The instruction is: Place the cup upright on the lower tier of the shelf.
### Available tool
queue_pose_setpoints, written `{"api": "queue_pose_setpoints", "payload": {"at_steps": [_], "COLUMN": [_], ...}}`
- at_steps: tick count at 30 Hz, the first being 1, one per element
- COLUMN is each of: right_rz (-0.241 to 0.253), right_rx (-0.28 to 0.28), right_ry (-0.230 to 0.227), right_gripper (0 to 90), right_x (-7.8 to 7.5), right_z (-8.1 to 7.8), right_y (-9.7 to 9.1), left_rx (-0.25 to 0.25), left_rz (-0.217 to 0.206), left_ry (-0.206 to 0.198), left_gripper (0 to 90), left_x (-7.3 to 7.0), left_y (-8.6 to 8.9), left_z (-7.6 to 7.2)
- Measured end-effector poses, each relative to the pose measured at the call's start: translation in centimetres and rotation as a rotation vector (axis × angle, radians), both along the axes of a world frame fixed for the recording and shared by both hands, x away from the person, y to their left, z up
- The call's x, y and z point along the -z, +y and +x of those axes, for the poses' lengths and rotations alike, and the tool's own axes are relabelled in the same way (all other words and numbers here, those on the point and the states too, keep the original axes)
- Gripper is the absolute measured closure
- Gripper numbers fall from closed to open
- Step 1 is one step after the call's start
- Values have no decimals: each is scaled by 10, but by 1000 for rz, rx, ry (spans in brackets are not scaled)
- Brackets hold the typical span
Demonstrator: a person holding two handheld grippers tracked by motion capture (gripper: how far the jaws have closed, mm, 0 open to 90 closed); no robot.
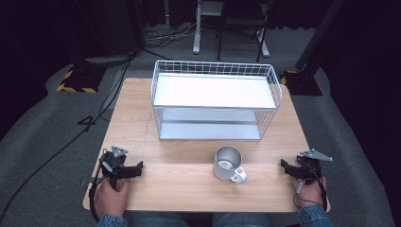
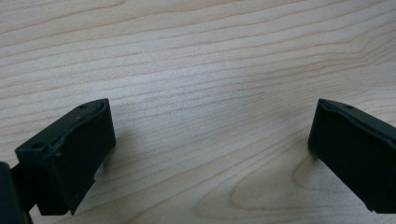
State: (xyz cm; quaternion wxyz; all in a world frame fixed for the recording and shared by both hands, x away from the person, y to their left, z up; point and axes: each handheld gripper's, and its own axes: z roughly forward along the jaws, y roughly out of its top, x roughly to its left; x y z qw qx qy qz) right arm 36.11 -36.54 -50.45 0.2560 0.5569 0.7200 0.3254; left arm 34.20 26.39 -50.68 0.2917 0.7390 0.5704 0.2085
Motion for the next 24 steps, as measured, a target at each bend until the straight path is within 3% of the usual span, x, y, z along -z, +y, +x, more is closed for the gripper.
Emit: {"api": "queue_pose_setpoints", "payload": {"at_steps": [20,24], "right_rz": [3,11], "right_rx": [13,22], "right_ry": [-2,21], "right_gripper": [295,308], "right_x": [0,-3], "right_z": [0,3], "right_y": [0,0], "left_rx": [0,3], "left_rz": [0,-1], "left_ry": [0,2], "left_gripper": [10,10], "left_x": [0,0], "left_y": [0,0], "left_z": [0,-1]}}
